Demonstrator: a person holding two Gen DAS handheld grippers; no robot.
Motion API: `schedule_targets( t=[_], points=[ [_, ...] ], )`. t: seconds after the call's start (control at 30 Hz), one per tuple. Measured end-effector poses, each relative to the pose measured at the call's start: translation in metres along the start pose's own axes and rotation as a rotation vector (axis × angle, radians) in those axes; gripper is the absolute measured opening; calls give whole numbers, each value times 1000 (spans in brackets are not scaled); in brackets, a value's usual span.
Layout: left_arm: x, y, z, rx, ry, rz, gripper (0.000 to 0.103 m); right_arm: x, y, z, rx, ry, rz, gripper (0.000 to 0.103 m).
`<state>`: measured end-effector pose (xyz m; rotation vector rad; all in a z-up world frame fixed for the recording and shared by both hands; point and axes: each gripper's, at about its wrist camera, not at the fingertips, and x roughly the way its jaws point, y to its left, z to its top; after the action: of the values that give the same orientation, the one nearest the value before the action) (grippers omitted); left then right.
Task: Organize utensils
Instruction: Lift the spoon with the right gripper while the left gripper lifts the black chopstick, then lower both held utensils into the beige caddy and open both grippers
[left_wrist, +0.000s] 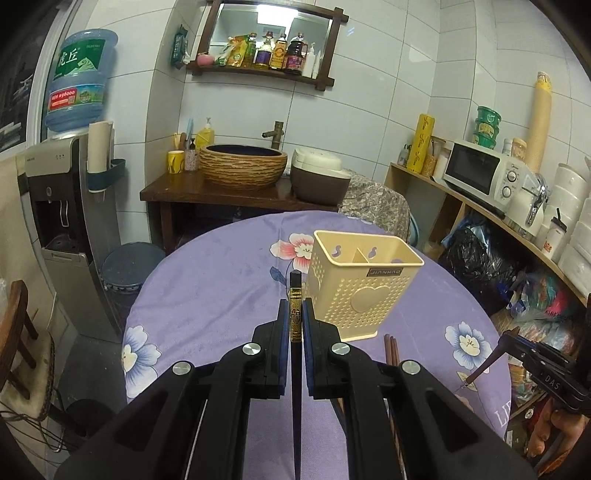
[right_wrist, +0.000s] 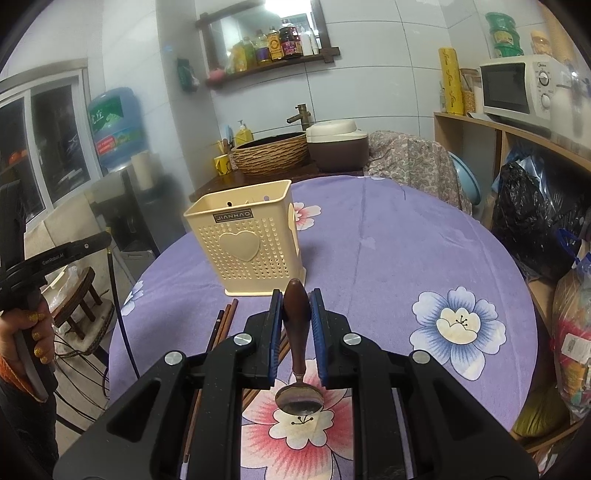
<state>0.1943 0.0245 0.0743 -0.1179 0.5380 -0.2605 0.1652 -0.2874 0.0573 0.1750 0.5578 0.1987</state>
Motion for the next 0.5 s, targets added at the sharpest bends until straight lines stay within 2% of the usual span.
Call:
schedule_targets(
  t=[0.13, 0.27, 0.4, 0.5],
  points=[
    [-6, 3, 17, -4, -22, -16, 8, -2, -1, 10, 4, -7, 25, 16],
    [-17, 0, 42, 14, -64, -30, 8, -5, 5, 38, -21, -33, 51, 16],
    [-26, -6, 85, 11, -107, -84, 8, -9, 17, 82, -69, -88, 58, 16],
    [-32, -15, 118, 14, -158, -96, 8, -11, 26, 125, -72, -141, 73, 16]
  ],
)
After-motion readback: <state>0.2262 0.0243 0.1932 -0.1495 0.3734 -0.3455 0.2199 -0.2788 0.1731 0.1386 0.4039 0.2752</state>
